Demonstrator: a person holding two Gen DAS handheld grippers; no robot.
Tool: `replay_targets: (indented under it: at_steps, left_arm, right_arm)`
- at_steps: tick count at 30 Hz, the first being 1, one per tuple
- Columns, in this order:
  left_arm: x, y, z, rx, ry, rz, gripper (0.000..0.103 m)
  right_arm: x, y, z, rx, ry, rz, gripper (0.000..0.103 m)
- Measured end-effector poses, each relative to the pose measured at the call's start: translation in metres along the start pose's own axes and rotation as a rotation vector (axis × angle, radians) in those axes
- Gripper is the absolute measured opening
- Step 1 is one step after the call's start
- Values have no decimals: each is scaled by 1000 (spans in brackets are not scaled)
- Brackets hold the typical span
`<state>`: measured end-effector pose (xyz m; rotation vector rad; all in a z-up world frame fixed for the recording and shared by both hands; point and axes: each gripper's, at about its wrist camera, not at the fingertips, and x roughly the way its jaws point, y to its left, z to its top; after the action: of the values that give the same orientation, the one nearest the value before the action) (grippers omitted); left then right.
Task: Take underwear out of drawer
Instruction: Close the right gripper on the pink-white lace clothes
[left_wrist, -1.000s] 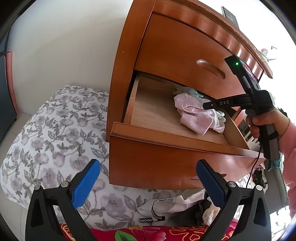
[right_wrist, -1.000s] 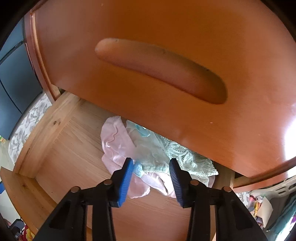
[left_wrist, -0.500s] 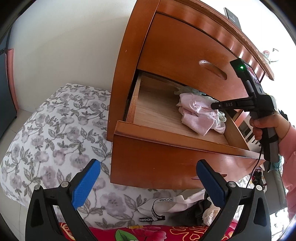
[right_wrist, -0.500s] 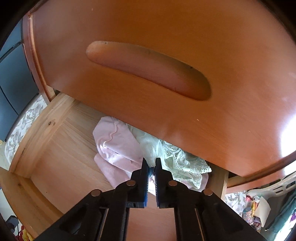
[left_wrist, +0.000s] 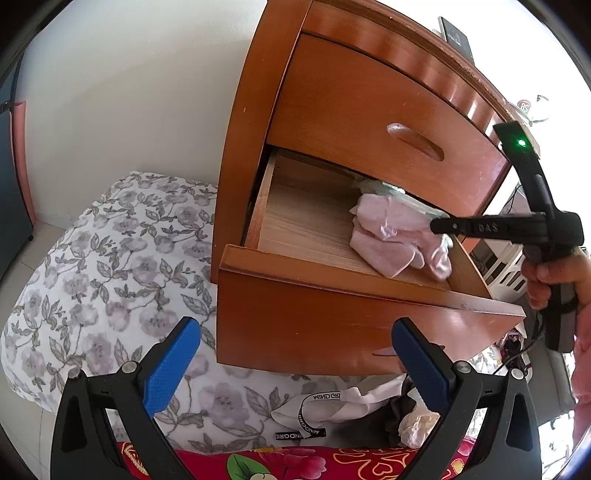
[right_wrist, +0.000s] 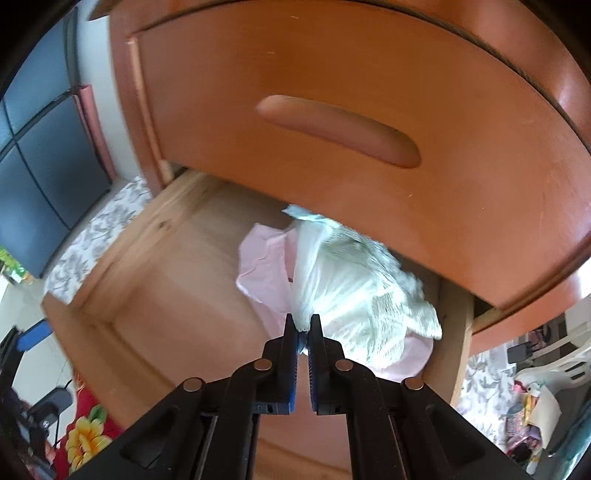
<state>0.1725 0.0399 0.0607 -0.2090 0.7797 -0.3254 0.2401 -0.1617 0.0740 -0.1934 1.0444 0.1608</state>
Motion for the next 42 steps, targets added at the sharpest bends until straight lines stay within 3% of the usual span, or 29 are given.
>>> replay_targets:
  at_steps: [10, 18, 42]
  left_arm:
    - [-7, -3, 0, 3, -9, -5, 103]
    - [-7, -3, 0, -2, -8, -7, 103]
    - [0, -2, -2, -3, 23, -9, 103]
  right_arm:
    - [-19, 8, -23, 20, 6, 99, 5]
    - [-22, -22, -24, 176, -22, 193, 8]
    - [-9, -57, -26, 292, -15, 201, 11]
